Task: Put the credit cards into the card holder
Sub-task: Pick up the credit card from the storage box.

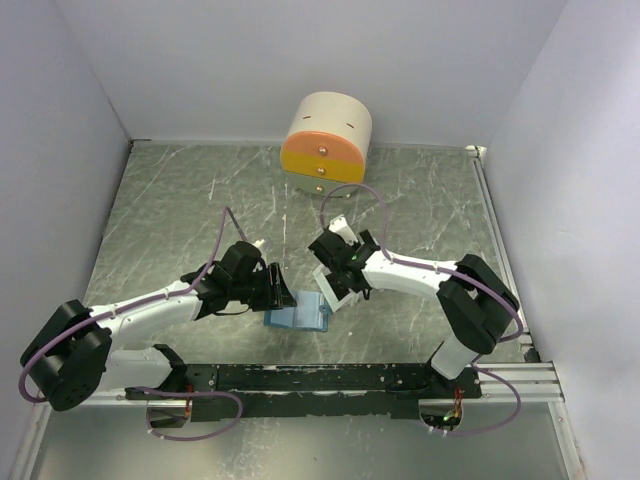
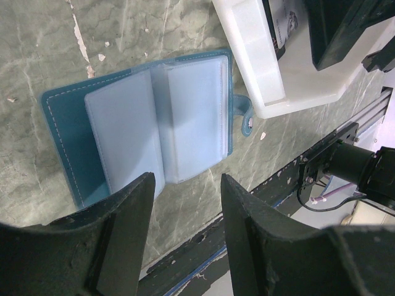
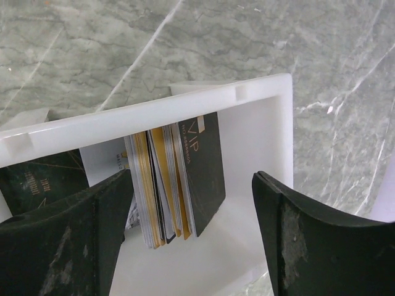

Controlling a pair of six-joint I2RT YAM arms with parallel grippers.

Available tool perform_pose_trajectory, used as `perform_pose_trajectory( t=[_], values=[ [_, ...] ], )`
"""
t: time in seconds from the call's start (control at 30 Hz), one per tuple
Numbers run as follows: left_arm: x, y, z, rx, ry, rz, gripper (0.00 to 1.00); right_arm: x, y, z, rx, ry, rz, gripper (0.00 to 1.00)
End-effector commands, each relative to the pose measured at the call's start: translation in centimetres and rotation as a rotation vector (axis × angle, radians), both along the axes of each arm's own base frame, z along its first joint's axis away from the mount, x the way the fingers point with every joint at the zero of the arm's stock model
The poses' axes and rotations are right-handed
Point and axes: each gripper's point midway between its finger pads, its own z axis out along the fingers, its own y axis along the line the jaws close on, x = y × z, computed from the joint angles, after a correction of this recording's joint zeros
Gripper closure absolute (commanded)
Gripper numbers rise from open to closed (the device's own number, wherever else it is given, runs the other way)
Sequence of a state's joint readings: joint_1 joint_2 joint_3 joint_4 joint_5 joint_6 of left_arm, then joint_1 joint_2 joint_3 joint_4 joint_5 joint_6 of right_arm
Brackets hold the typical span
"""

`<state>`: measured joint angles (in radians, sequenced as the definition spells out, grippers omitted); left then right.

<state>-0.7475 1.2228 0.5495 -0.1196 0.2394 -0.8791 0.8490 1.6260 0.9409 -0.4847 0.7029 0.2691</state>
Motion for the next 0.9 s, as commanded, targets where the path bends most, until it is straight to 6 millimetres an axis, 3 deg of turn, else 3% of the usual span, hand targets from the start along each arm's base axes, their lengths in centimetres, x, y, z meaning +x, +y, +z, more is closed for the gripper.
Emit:
perform_pose_trajectory(
  t=[0.0,0.4,0.57,0.87],
  values=[
    [0.6,-0.7,1.1,-0.036,-0.023,-0.003,0.42,1.1,-0.5,2.1,-0.003,-0.07,-0.031,0.25],
    [0.7,-0.7,1.2,-0.037,-0.022,0.004,0.42,2.3,-0.9,2.7,-0.006,-0.093,-0.04,0.43],
    [0.6,-1.2,1.5,-0.074,-0.019,-0.001,0.42,2.5,-0.7,2.0,0.001,-0.082,-0.022,0.63],
    [0.3,-0.6,1.1,-0.048,-0.013,0.007,0.42,3.0,-1.3,1.3,-0.048,-0.094,-0.038,0.58]
  ],
)
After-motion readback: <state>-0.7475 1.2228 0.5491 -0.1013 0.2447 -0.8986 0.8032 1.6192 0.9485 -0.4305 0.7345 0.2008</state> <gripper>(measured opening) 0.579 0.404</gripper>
